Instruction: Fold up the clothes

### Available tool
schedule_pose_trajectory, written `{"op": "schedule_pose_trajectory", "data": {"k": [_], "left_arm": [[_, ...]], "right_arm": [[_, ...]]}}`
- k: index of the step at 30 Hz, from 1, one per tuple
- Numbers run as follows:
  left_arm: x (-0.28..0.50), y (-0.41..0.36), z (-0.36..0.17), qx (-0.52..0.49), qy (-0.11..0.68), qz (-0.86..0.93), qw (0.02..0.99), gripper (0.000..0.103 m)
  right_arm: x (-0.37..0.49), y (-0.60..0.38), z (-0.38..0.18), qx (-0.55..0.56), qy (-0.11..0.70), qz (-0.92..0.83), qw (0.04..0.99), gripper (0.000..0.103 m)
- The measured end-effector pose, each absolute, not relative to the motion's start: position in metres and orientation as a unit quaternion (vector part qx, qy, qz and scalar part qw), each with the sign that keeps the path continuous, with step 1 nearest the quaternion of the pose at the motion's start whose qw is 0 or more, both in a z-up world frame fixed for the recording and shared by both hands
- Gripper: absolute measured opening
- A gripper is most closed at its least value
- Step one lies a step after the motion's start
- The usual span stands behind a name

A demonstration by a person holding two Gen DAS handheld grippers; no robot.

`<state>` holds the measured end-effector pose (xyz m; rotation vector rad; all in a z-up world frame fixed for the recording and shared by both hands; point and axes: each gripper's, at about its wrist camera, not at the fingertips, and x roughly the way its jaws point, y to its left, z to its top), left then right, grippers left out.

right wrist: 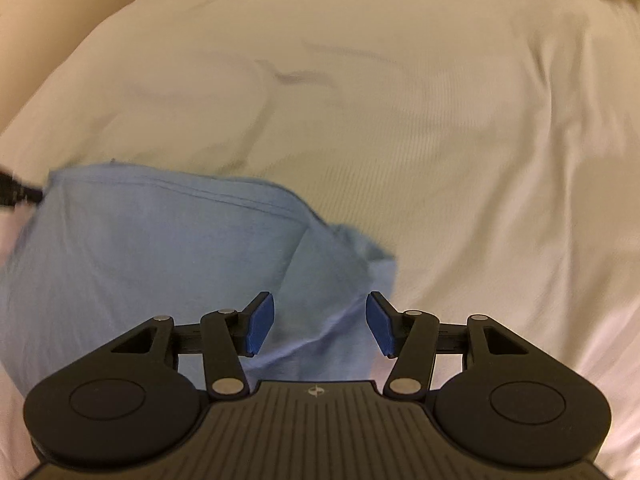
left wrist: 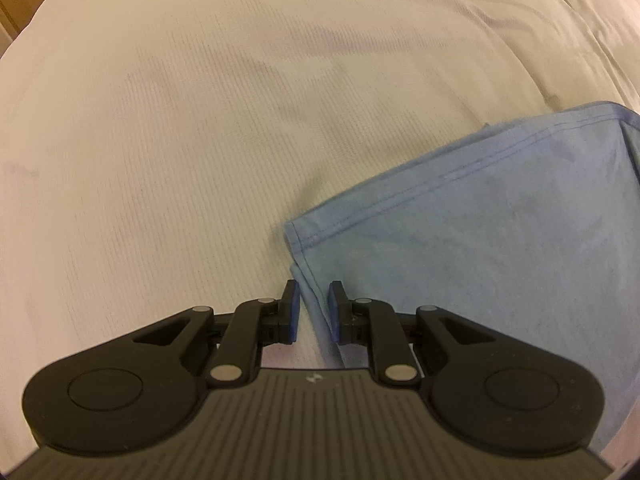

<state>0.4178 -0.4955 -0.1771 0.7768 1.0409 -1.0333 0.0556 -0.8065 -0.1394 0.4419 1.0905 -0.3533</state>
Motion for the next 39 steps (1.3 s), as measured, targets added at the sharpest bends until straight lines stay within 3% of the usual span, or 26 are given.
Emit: {"op": "schedule_pose_trajectory", "data": {"k": [1,2,4,9,14,20,25,28,32,39], "left_arm": [[0.416,-0.496,-0.177,0.346,0.462,-0.459,0.675,0.013],[0.415,-0.497,-0.176,0.348,0.461,-0.458,0.675,0.013],[0.415,-0.499,-0.175,0.355,0.458,-0.459,0.673,0.014],[0.415,-0.503,-0.173,0.360,0.456,-0.456,0.675,0.014],[0.404,-0.498,-0.173,0.359,0.452,-0.453,0.679,0.014],[0.382,-0.467,-0.162,0.350,0.449,-0.455,0.684,0.020],[0.355,-0.431,-0.158,0.342,0.468,-0.451,0.679,0.023],[0.343,-0.413,-0.162,0.346,0.480,-0.447,0.671,0.023],[0.331,-0.399,-0.166,0.353,0.477,-0.444,0.671,0.023],[0.300,-0.375,-0.144,0.405,0.407,-0.474,0.667,0.024]], "right_arm": [[0.057,-0.808,-0.144,0.224,0.511,-0.170,0.812,0.035],[0.058,-0.810,-0.147,0.236,0.511,-0.173,0.808,0.009],[0.060,-0.815,-0.144,0.225,0.520,-0.175,0.806,0.001],[0.060,-0.830,-0.128,0.132,0.534,-0.214,0.807,0.002],[0.044,-0.829,-0.116,0.128,0.528,-0.240,0.805,0.030],[-0.002,-0.781,-0.116,0.218,0.529,-0.208,0.794,0.045],[-0.032,-0.727,-0.131,0.273,0.552,-0.190,0.765,0.047],[-0.038,-0.710,-0.141,0.238,0.576,-0.191,0.758,0.033],[-0.067,-0.724,-0.136,0.226,0.570,-0.262,0.745,0.036],[-0.065,-0.687,-0.113,0.111,0.578,-0.197,0.784,0.041]]}}
